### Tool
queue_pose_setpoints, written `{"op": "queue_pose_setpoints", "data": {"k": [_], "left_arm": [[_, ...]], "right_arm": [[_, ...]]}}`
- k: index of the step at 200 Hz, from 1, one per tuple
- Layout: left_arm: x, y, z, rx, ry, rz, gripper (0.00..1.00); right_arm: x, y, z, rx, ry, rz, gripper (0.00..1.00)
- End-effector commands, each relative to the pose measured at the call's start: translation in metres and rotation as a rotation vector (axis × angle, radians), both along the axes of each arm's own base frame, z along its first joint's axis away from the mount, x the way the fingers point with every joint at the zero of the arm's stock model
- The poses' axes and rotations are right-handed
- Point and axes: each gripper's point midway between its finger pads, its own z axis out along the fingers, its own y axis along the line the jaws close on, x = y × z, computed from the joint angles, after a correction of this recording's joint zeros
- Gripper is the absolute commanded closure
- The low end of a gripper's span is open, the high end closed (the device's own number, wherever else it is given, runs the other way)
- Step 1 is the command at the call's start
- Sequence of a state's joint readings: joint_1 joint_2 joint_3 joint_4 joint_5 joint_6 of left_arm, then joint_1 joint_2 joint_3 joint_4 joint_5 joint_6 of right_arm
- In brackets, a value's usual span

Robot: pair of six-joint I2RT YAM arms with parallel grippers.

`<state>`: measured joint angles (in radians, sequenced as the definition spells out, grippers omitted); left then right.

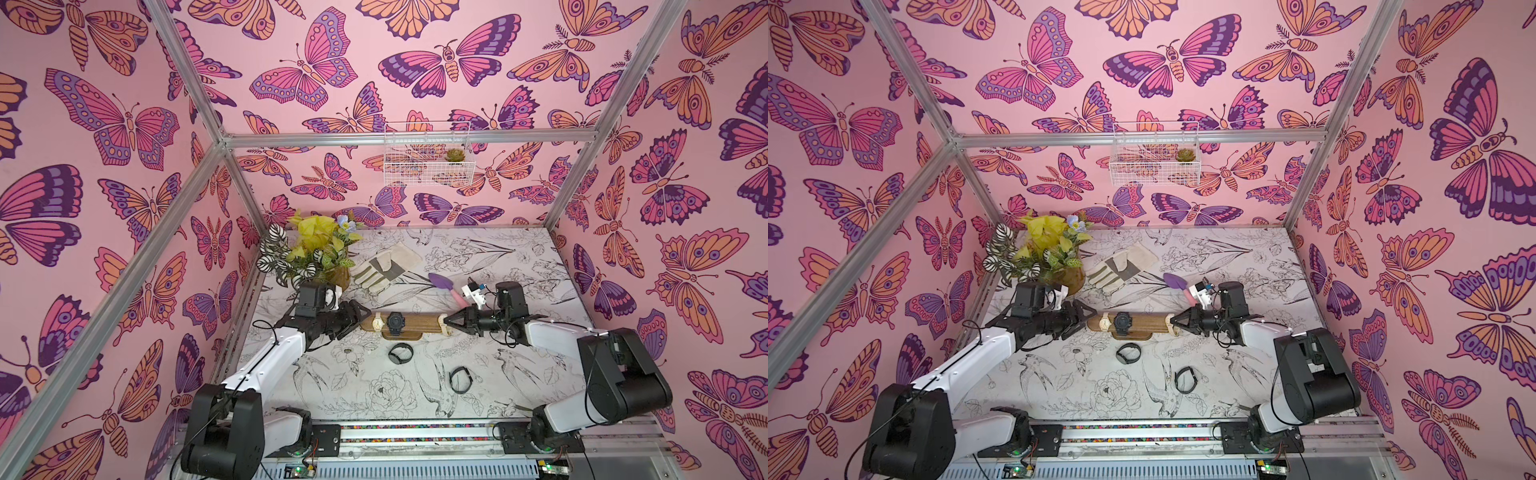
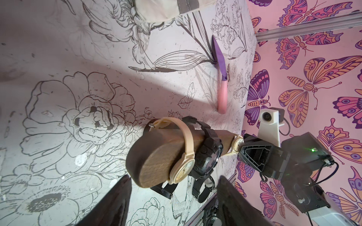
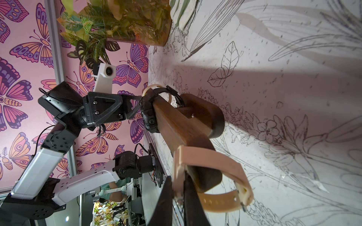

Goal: Place watch on stand
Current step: Place the watch on the stand.

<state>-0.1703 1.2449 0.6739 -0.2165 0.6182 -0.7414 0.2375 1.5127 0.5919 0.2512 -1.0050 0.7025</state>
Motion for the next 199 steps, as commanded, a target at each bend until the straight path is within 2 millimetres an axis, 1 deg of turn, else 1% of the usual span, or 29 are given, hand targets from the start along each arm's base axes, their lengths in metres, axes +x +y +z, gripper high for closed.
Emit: {"op": "queue_pose_setpoints", "data": {"k": [1, 21, 44, 46, 52, 147, 169, 199], "left_arm": [[0.003, 0.003, -0.005, 0.012, -0.007, 0.01, 0.29], [0.005, 0.003, -0.006, 0.012, -0.01, 0.014, 0.29], [0.009, 0.002, -0.002, 0.001, -0.026, 0.018, 0.29], [0.009, 0.002, -0.009, 0.004, -0.002, 0.018, 0.29], [0.01, 0.002, -0.012, 0.004, 0.008, 0.018, 0.29], [0.023, -0.002, -0.01, -0.006, -0.013, 0.016, 0.29], [0.028, -0.003, -0.01, -0.01, -0.015, 0.014, 0.29], [0.031, -0.004, -0.01, -0.014, -0.018, 0.012, 0.29]], "right_arm": [[0.005, 0.007, 0.007, 0.022, -0.029, 0.026, 0.93], [0.003, 0.01, 0.006, 0.02, -0.026, 0.036, 0.93], [-0.001, 0.012, 0.003, 0.017, -0.018, 0.047, 0.93], [-0.001, 0.012, 0.003, 0.016, -0.017, 0.047, 0.93], [-0.002, 0.012, 0.002, 0.016, -0.017, 0.049, 0.93], [-0.017, 0.024, -0.004, 0.012, 0.005, 0.081, 0.93], [-0.017, 0.023, -0.007, 0.003, 0.006, 0.079, 0.94], [-0.013, 0.024, -0.007, 0.002, 0.004, 0.075, 0.94]]}}
